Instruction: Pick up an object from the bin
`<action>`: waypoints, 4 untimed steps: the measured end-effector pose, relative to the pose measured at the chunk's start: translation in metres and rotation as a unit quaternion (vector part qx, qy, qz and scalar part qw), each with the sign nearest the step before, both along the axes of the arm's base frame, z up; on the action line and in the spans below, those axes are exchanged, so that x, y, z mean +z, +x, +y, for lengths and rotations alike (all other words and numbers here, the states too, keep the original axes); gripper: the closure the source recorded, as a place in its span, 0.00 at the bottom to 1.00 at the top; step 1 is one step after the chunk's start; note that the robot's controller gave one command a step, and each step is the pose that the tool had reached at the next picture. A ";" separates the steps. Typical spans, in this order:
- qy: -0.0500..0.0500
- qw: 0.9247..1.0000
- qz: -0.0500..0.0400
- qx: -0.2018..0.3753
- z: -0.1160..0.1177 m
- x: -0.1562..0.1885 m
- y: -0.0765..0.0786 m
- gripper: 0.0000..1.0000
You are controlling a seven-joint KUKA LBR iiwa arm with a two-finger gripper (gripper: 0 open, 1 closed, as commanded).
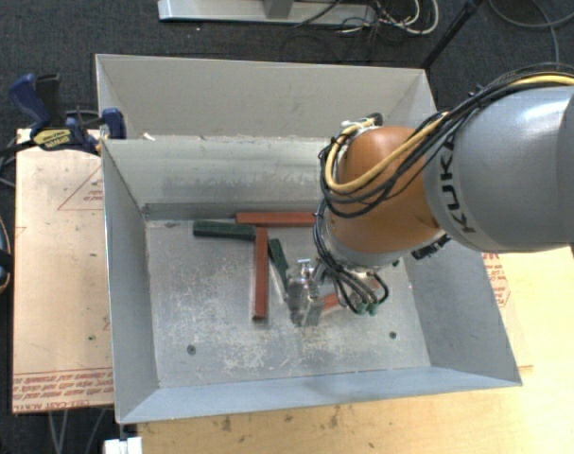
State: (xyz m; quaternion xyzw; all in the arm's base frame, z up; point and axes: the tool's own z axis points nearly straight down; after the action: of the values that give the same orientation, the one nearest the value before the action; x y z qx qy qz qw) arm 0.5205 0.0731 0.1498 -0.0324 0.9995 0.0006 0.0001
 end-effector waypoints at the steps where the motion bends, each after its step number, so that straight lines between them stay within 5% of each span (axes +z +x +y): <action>1: 0.000 1.000 0.000 0.000 0.000 0.000 0.000 1.00; 2: 0.000 1.000 0.004 0.026 -0.002 0.031 -0.003 1.00; 3: 0.000 0.993 -0.003 0.116 0.003 0.142 -0.003 0.00; 4: 0.000 0.993 -0.002 0.116 0.003 0.141 -0.003 0.00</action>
Offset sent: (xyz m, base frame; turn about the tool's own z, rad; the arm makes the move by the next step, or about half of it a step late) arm -0.0065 -0.0122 0.1515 -0.2176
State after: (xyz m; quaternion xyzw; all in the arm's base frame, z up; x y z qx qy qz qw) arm 0.5170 0.0761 0.2910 -0.1482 0.9890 0.0005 0.0022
